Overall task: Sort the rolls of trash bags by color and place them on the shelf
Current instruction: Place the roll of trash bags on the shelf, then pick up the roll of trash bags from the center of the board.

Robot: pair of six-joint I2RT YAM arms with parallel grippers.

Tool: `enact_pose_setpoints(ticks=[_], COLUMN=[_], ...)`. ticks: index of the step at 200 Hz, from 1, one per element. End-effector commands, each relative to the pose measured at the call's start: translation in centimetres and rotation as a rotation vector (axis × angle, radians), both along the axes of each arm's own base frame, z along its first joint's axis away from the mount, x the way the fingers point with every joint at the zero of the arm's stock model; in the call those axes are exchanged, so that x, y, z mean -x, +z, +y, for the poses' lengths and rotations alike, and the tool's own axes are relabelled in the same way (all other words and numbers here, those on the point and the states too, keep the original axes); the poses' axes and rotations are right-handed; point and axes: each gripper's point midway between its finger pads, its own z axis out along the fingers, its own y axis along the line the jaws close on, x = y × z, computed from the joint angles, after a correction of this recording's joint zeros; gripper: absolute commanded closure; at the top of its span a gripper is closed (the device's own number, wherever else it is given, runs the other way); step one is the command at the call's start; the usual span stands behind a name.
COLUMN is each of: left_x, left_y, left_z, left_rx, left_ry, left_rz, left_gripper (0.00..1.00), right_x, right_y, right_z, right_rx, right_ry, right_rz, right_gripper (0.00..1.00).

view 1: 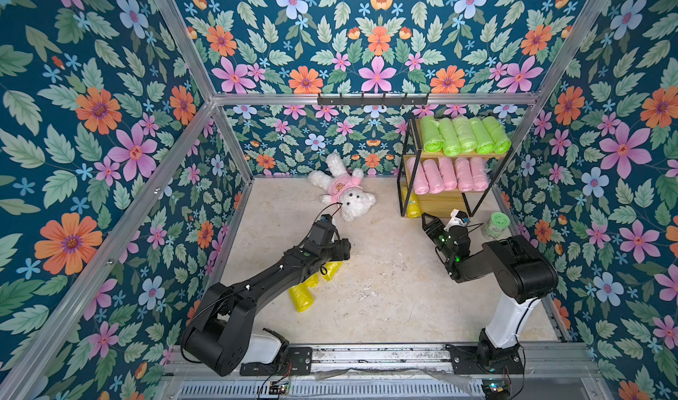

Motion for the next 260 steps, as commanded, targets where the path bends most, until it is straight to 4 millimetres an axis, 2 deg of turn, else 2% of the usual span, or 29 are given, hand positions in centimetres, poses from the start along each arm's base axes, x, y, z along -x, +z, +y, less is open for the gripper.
enact_pose_setpoints(ticks=[1, 32, 37, 62, 86, 128, 172, 220, 240, 260], left_x=[-0.4, -1.1, -1.1, -1.4, -1.4, -1.8, -2.2, -2.9, -3.2, -3.5], left_y=[-0.9, -2.4, -2.8, -4.0, -4.8, -6.0, -7.5, -6.5, -5.6, -3.8], left_z=[0.7, 0.8, 0.9, 1.3, 0.8, 0.0, 0.4, -0.7, -1.4, -2.2], left_rx=[-0.19, -0.369, -0.389, -0.473, -0.473, -0.494, -0.554, -0.471, -0.414, -0.317], left_ry=[-0.015, -0.047, -0.051, -0.066, -0.097, -0.14, -0.137, -0.114, -0.101, -0.082], left_rz=[-0.014, 0.025, 0.035, 0.072, 0.101, 0.135, 0.167, 0.121, 0.091, 0.05], left_gripper=[0.18, 0.17, 0.17, 0.16, 0.16, 0.2, 0.3, 0.52, 0.61, 0.65], right_x=[1.3, 3.4, 3.7, 5.4, 7.4, 10.7, 11.9, 13.0, 13.4, 14.0], right_y=[0.5, 0.1, 1.4, 2.6, 3.9, 4.5, 3.7, 2.1, 2.1, 2.8], right_z=[0.1, 0.4, 0.6, 2.2, 4.5, 7.4, 8.0, 9.8, 10.8, 11.8], right_rx=[0.042, 0.134, 0.149, 0.294, 0.409, 0.452, 0.408, 0.337, 0.309, 0.262], right_ry=[0.037, 0.09, 0.096, 0.17, 0.279, 0.461, 0.494, 0.542, 0.556, 0.573], right_rz=[-0.02, 0.004, -0.027, -0.064, -0.118, -0.153, -0.123, -0.08, -0.088, -0.117], right_gripper=[0.3, 0.28, 0.27, 0.25, 0.24, 0.24, 0.24, 0.25, 0.25, 0.25])
